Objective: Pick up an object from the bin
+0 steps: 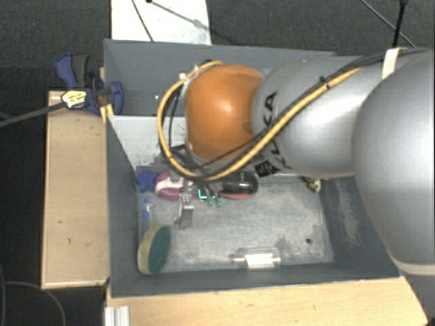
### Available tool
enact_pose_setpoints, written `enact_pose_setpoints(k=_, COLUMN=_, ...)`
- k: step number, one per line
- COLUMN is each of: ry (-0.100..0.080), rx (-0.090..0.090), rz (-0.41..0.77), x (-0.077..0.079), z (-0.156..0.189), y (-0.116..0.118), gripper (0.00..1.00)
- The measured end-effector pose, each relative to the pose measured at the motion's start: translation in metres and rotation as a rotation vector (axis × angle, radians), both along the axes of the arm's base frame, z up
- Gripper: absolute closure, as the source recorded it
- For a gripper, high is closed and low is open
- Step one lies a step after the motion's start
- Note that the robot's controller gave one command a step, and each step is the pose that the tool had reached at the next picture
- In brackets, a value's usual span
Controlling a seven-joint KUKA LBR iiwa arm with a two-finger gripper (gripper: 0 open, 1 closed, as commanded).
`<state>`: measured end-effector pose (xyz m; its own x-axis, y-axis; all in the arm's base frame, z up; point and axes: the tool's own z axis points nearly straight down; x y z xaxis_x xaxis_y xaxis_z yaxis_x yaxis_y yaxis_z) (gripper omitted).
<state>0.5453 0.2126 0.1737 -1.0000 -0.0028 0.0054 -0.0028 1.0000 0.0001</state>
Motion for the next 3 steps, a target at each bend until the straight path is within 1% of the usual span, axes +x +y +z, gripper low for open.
enact_pose_setpoints(k=1, ry=0.000, rx=-0.003, rz=0.078, x=-0.027, z=-0.100, y=0.032, gripper=0.00)
enact_pose_setpoints(k=2, ry=-0.006, rx=-0.005, rz=0.071, x=-0.023, z=-0.095, y=0.029, gripper=1.00)
enact_pose_setpoints(k=3, ry=-0.014, rx=0.004, rz=0.064, x=-0.027, z=-0.003, y=0.039, gripper=1.00)
